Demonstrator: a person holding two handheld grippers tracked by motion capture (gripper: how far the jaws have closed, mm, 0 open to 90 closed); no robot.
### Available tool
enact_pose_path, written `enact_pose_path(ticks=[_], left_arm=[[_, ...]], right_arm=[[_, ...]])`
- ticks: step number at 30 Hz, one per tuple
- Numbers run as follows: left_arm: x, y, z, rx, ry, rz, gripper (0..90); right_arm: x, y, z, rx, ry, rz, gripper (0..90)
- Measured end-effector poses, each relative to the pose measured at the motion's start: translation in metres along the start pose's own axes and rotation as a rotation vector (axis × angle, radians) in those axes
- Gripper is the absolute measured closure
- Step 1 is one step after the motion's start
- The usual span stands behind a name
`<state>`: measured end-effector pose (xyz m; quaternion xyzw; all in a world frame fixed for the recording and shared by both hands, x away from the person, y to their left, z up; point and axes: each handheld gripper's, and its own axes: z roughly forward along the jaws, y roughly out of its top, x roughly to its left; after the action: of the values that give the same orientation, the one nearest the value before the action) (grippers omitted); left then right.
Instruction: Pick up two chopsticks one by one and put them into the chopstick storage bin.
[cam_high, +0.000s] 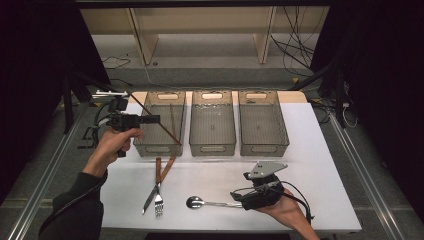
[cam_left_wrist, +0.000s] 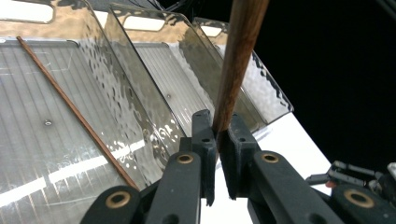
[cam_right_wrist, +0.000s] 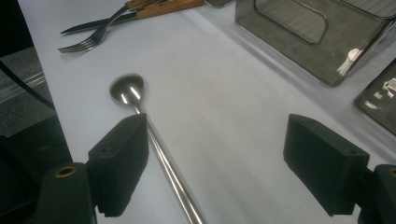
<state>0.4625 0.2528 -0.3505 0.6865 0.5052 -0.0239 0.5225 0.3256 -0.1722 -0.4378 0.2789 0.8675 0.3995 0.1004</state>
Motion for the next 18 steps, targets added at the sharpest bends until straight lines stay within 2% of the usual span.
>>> enact_pose_path(ticks=[6,8,11,18], left_arm=[[0.011,0.011,0.001,-0.001,0.03,-0.022,84.1],[0.015,0.015,0.001,0.011,0.062,-0.018,84.0],[0.02,0.019,0.004,0.017,0.085,-0.03,84.1],[0.028,0.016,0.017,0.033,0.098,-0.048,84.0]], right_arm=[[0.0,-0.001,-0.003,-0.015,-0.004,0.004,22.4],[-0.001,-0.001,-0.004,-0.013,-0.004,0.004,22.1],[-0.002,-0.002,-0.004,-0.015,-0.006,0.008,22.1],[-0.003,-0.003,-0.006,-0.017,-0.007,0.01,22.1]])
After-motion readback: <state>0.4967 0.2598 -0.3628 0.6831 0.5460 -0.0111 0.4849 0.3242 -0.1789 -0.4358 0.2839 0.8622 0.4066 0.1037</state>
